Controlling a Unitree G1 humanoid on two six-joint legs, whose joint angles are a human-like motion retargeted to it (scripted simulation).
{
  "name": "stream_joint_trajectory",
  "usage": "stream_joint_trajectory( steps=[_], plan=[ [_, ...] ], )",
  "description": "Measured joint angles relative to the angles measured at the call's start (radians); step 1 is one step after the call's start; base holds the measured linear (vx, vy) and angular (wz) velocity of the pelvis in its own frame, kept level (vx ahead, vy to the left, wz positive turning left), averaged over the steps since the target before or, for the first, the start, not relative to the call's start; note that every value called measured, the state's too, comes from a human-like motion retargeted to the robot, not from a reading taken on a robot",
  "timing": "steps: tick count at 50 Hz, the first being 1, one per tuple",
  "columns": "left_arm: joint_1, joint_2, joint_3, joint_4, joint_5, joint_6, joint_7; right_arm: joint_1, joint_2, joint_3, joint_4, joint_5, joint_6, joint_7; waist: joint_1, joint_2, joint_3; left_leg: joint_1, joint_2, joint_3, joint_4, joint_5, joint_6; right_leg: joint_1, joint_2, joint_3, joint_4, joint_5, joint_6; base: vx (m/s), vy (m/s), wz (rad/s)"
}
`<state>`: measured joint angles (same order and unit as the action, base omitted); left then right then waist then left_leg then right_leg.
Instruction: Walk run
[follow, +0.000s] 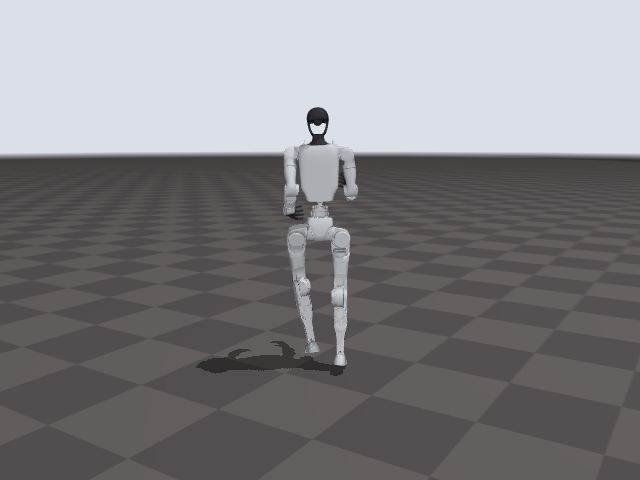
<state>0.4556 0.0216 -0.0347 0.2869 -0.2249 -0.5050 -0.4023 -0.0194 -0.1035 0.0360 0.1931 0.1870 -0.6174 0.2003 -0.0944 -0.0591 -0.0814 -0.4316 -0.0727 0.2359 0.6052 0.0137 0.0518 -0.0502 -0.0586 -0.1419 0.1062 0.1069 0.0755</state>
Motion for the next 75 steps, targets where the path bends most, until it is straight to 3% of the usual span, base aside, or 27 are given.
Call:
stream_joint_trajectory(
  steps=[3, 5, 7, 10, 13, 15, 17, 20, 22, 25, 27, 30, 32, 33, 35, 38, 40, 45, 47, 50, 53, 55, 60, 62, 67, 71, 75],
  plan=[
    [0.013, 0.034, 0.006, 0.003, 0.012, 0.002, -0.04, -0.008, -0.045, -0.023, -0.047, -0.071, 0.013, -0.021, 0.047, 0.015, 0.003, 0.063, -0.01, 0.109, -0.317, -0.056, 0.038, 0.069, 0.043, -0.093, -0.006, 0.051, 0.085, 0.68, -0.24, 0.86],
    [0.006, 0.041, -0.001, -0.007, 0.03, -0.004, -0.027, 0.003, -0.074, -0.031, -0.053, -0.114, 0.022, -0.023, 0.048, 0.02, 0.01, 0.114, -0.031, 0.19, -0.449, -0.008, 0.152, 0.119, 0.053, -0.162, 0.023, 0.085, 0.162, 0.69, -0.34, 1.15],
    [-0.025, 0.043, -0.013, -0.014, 0.042, -0.004, 0.001, 0.019, -0.084, -0.034, -0.029, -0.143, 0.03, -0.019, 0.062, 0.025, 0.007, 0.121, 0.009, 0.148, -0.445, -0.061, 0.21, 0.112, 0.096, -0.238, 0.112, 0.158, 0.186, 0.62, -0.76, 0.88],
    [-0.095, 0.008, -0.065, -0.008, 0.043, -0.003, 0.019, 0.076, -0.077, -0.074, 0.052, -0.16, 0.018, 0.001, 0.063, 0.08, 0.031, 0.054, -0.021, -0.153, -0.249, -0.177, 0.21, 0.0, 0.205, -0.152, 0.4, 0.308, 0.186, 0.7, -0.18, 1.64],
    [-0.167, -0.037, -0.059, -0.015, 0.038, 0.012, 0.026, 0.135, -0.017, -0.064, 0.152, -0.129, 0.013, 0.032, 0.036, 0.143, 0.054, 0.076, 0.085, -0.114, -0.153, -0.229, 0.19, -0.11, 0.335, 0.036, 0.643, 0.243, 0.186, 0.73, -0.02, 1.55],
    [-0.207, -0.053, -0.087, -0.022, 0.037, 0.0, 0.082, 0.204, 0.011, -0.054, 0.191, -0.09, 0.005, 0.061, 0.061, 0.15, 0.039, 0.148, 0.039, -0.128, -0.241, -0.216, 0.21, -0.131, 0.278, 0.103, 0.63, 0.188, 0.185, 0.79, 0.32, 1.15],
    [-0.231, -0.055, -0.111, -0.024, 0.016, 0.002, 0.107, 0.292, 0.031, -0.054, 0.204, -0.055, -0.006, 0.087, 0.029, 0.152, 0.032, 0.197, -0.021, -0.21, -0.321, -0.152, 0.205, -0.174, 0.171, 0.076, 0.602, 0.113, 0.109, 0.69, 0.12, 2.26],
    [-0.25, -0.045, -0.151, -0.037, -0.043, 0.016, 0.095, 0.413, 0.035, -0.047, 0.207, -0.01, -0.035, 0.096, -0.05, 0.167, 0.016, 0.244, -0.057, -0.378, -0.382, -0.06, 0.147, -0.188, 0.029, -0.016, 0.437, -0.006, 0.027, 0.75, -0.14, 2.91],
    [-0.271, -0.039, -0.17, -0.048, -0.073, 0.029, 0.063, 0.464, 0.029, -0.052, 0.209, 0.001, -0.05, 0.09, -0.088, 0.161, 0.013, 0.274, -0.07, -0.434, -0.392, -0.023, 0.108, -0.186, 0.047, 0.081, 0.277, -0.088, -0.006, 0.77, -0.27, 2.89],
    [-0.315, -0.024, -0.181, -0.066, -0.117, 0.057, 0.009, 0.495, 0.019, -0.045, 0.219, 0.013, -0.071, 0.064, -0.119, 0.124, 0.025, 0.304, -0.13, -0.527, -0.342, 0.001, 0.056, -0.142, 0.055, 0.321, 0.076, -0.159, -0.009, 0.68, -0.32, 2.42],
    [-0.354, -0.01, -0.177, -0.084, -0.141, 0.079, -0.002, 0.466, 0.011, -0.007, 0.213, 0.026, -0.079, 0.034, -0.1, 0.088, 0.05, 0.277, -0.167, -0.505, -0.206, 0.012, 0.006, -0.112, 0.0, 0.345, 0.035, -0.168, 0.071, 0.56, -0.26, 1.65],
    [-0.369, 0.02, -0.145, -0.117, -0.131, 0.098, 0.003, 0.41, 0.001, 0.077, 0.179, 0.027, -0.068, 0.007, -0.113, 0.092, 0.074, 0.17, -0.172, -0.511, 0.122, 0.041, -0.186, -0.121, -0.035, 0.071, 0.145, -0.288, 0.011, 0.83, -0.33, 1.82],
    [-0.349, -0.001, -0.121, -0.118, -0.08, 0.071, -0.012, 0.293, -0.018, 0.084, 0.195, 0.055, -0.043, 0.005, -0.028, 0.065, 0.089, 0.11, -0.164, -0.412, 0.251, 0.024, -0.305, -0.104, 0.002, 0.201, 0.185, -0.331, 0.02, 0.63, -0.05, 0.34],
    [-0.33, -0.021, -0.107, -0.104, -0.059, 0.057, -0.011, 0.224, -0.018, 0.063, 0.215, 0.076, -0.018, 0.036, 0.017, 0.053, 0.085, 0.065, -0.119, -0.326, 0.308, -0.011, -0.278, -0.095, 0.018, 0.207, 0.176, -0.327, -0.003, 0.53, 0.02, 0.11],
    [-0.272, -0.053, -0.092, -0.071, -0.053, 0.056, 0.015, 0.143, 0.008, 0.035, 0.215, 0.096, 0.014, 0.093, -0.016, 0.057, 0.07, 0.022, -0.034, -0.181, 0.32, -0.052, -0.146, -0.05, 0.021, 0.148, 0.125, -0.3, -0.022, 0.55, 0.07, 1.43],
    [-0.195, -0.07, -0.088, -0.03, -0.088, 0.058, 0.038, 0.061, 0.013, 0.046, 0.146, 0.109, -0.014, 0.048, -0.076, 0.046, 0.057, -0.029, 0.019, -0.021, 0.198, -0.107, 0.011, 0.012, -0.02, -0.034, 0.048, -0.209, -0.006, 0.53, 0.1, 1.94],
    [-0.152, -0.065, -0.081, -0.012, -0.101, 0.06, 0.027, 0.029, 0.001, 0.042, 0.09, 0.078, -0.038, -0.004, -0.044, 0.025, 0.04, -0.041, 0.031, 0.111, 0.059, -0.155, 0.065, 0.04, -0.028, -0.056, 0.008, -0.146, 0.032, 0.52, 0.02, 0.82],
    [-0.102, -0.007, -0.086, -0.008, -0.073, 0.058, -0.019, 0.022, -0.061, 0.006, -0.027, -0.053, -0.009, -0.052, -0.002, 0.047, 0.024, 0.088, 0.018, 0.398, -0.342, -0.19, 0.1, 0.123, 0.034, -0.224, -0.025, -0.081, 0.102, 0.64, 0.01, 1.48],
    [-0.094, 0.003, -0.088, -0.019, -0.062, 0.055, -0.013, 0.051, -0.075, 0.003, -0.042, -0.086, 0.02, -0.036, -0.015, 0.032, 0.015, 0.133, -0.041, 0.38, -0.392, -0.23, 0.21, 0.163, 0.041, -0.281, 0.006, -0.061, 0.121, 0.93, -0.16, 1.52],
    [-0.115, 0.001, -0.094, -0.015, -0.058, 0.053, -0.002, 0.12, -0.065, -0.022, -0.026, -0.124, 0.035, -0.001, -0.01, 0.023, 0.023, 0.166, -0.047, 0.239, -0.336, -0.308, 0.21, 0.194, 0.059, -0.323, 0.131, 0.091, 0.163, 0.86, -0.19, 1.31],
    [-0.218, -0.04, -0.063, 0.009, -0.06, 0.068, 0.005, 0.198, 0.017, -0.071, 0.042, -0.17, 0.064, -0.013, -0.026, 0.107, 0.07, 0.184, 0.025, 0.126, -0.274, -0.334, 0.21, 0.059, 0.158, -0.16, 0.437, 0.27, 0.133, 0.63, 0.15, 1.88],
    [-0.255, -0.062, -0.082, 0.006, -0.043, 0.049, 0.041, 0.251, 0.076, -0.087, 0.084, -0.163, 0.061, -0.055, -0.023, 0.164, 0.08, 0.226, 0.049, 0.048, -0.291, -0.343, 0.21, -0.022, 0.19, -0.122, 0.594, 0.235, 0.092, 0.66, 0.12, 1.7],
    [-0.299, -0.107, -0.11, -0.015, -0.054, 0.032, 0.082, 0.402, 0.125, -0.081, 0.146, -0.016, 0.01, -0.036, -0.024, 0.23, 0.074, 0.325, 0.011, -0.114, -0.434, -0.267, 0.21, -0.185, 0.113, -0.09, 0.695, 0.064, -0.107, 0.61, 0.17, 1.71],
    [-0.297, -0.1, -0.122, -0.039, -0.071, 0.022, 0.077, 0.449, 0.113, -0.079, 0.154, 0.016, 0.012, 0.004, -0.105, 0.254, 0.064, 0.336, -0.023, -0.236, -0.456, -0.233, 0.209, -0.262, 0.067, -0.066, 0.682, -0.042, -0.077, 0.8, 0.16, 3.05],
    [-0.307, -0.041, -0.123, -0.065, -0.087, 0.025, 0.044, 0.498, 0.082, -0.09, 0.138, -0.011, 0.019, 0.051, -0.211, 0.268, 0.061, 0.393, -0.06, -0.414, -0.478, -0.21, 0.196, -0.39, 0.046, 0.052, 0.46, -0.127, -0.022, 0.7, -0.11, 2.23],
    [-0.31, 0.007, -0.076, -0.056, -0.082, 0.022, 0.038, 0.437, 0.07, -0.084, 0.131, -0.051, 0.039, 0.017, -0.186, 0.204, 0.076, 0.465, -0.105, -0.423, -0.496, -0.198, 0.154, -0.466, 0.037, 0.154, 0.246, -0.185, 0.018, 0.77, -0.25, 0.42],
    [-0.229, -0.001, -0.034, -0.048, -0.086, 0.004, 0.057, 0.337, 0.052, -0.062, 0.115, -0.058, 0.041, -0.008, -0.194, 0.193, 0.099, 0.534, -0.104, -0.406, -0.481, -0.111, 0.073, -0.478, 0.033, 0.046, 0.138, -0.242, 0.084, 0.86, -0.22, 0.23]
  ],
)
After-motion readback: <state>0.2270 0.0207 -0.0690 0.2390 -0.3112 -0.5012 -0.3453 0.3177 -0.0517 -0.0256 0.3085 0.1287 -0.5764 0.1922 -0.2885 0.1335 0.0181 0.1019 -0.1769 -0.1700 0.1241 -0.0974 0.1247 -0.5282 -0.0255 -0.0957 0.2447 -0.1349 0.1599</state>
